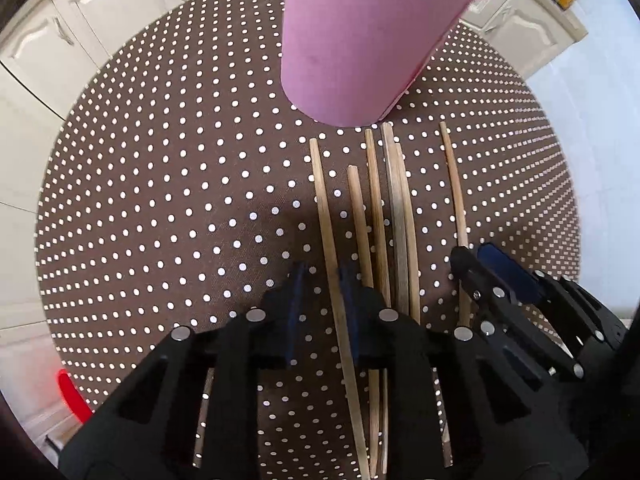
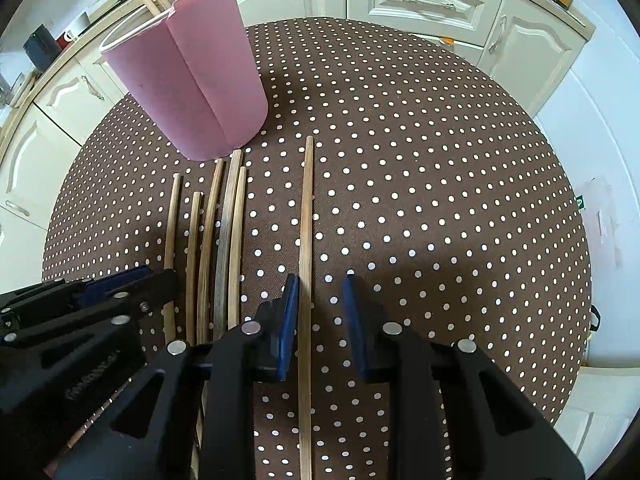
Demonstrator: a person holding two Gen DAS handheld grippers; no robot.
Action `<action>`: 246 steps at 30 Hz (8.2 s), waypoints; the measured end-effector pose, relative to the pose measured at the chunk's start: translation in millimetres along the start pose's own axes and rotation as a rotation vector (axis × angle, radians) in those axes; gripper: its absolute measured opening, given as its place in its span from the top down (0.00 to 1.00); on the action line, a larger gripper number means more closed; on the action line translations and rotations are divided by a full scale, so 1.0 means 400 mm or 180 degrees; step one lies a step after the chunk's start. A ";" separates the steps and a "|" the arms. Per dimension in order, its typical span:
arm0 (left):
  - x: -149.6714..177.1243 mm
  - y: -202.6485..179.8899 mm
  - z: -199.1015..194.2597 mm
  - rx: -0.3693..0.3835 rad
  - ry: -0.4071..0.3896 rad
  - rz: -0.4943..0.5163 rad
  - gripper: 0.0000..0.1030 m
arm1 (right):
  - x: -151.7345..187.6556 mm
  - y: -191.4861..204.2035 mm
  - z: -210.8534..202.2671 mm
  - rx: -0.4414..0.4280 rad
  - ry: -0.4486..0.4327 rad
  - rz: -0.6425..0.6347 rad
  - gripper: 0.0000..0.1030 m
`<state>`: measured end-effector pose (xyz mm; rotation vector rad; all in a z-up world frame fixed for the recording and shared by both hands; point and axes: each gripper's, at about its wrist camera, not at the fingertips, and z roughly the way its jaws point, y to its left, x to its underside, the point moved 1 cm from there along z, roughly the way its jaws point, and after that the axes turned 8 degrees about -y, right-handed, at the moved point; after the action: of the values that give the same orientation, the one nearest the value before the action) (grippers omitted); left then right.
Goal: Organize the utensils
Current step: 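Lift the right gripper's chopstick upright over the cup while the left gripper grasps and lifts another, then lower both grippers' chopsticks into the pink cup and open both grippers, then withdraw both grippers from the cup back over the remaining chopsticks, then lower both grippers onto the remaining chopsticks and close the right gripper on one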
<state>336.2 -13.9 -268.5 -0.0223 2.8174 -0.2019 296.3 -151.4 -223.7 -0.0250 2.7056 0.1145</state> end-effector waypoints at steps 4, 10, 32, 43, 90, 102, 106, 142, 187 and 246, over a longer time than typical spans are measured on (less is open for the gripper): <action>-0.012 -0.039 0.017 0.0027 0.0057 -0.0089 0.63 | -0.005 -0.032 0.002 -0.0101 0.0026 0.0189 0.87; -0.007 -0.058 0.023 -0.0205 -0.0074 0.0030 0.91 | -0.007 -0.032 0.004 -0.0068 0.0038 0.0155 0.88; -0.029 0.017 -0.135 0.0042 -0.0533 -0.0138 0.94 | -0.056 0.015 -0.116 -0.0352 -0.0472 0.0299 0.95; -0.047 0.043 -0.257 0.0057 -0.0934 -0.0164 0.94 | -0.093 -0.003 -0.219 -0.0388 -0.0917 0.0406 0.95; -0.246 -0.022 -0.680 0.0036 -0.2156 -0.0094 0.94 | -0.356 -0.002 -0.500 -0.0862 -0.2005 0.0572 0.95; -0.299 -0.003 -0.515 0.0103 -0.1691 -0.0156 0.94 | -0.340 0.024 -0.362 -0.0760 -0.1562 0.0575 0.95; -0.304 0.005 -0.462 0.0153 -0.1547 -0.0196 0.94 | -0.332 0.018 -0.318 -0.0720 -0.1422 0.0627 0.95; -0.290 0.054 -0.277 0.0264 -0.1273 -0.0111 0.53 | -0.311 0.005 -0.213 -0.0474 -0.1019 0.0821 0.49; -0.050 0.012 -0.471 0.0033 -0.1660 0.0008 0.51 | -0.134 -0.014 -0.431 -0.0390 -0.1330 0.0518 0.35; 0.192 0.106 -0.182 0.0061 -0.0560 -0.0144 0.42 | 0.089 0.045 -0.092 -0.0019 -0.0163 0.0183 0.28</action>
<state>240.8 35.3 -230.0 -0.0948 2.6410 -0.2257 248.1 -136.7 -204.1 0.0531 2.6555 0.1387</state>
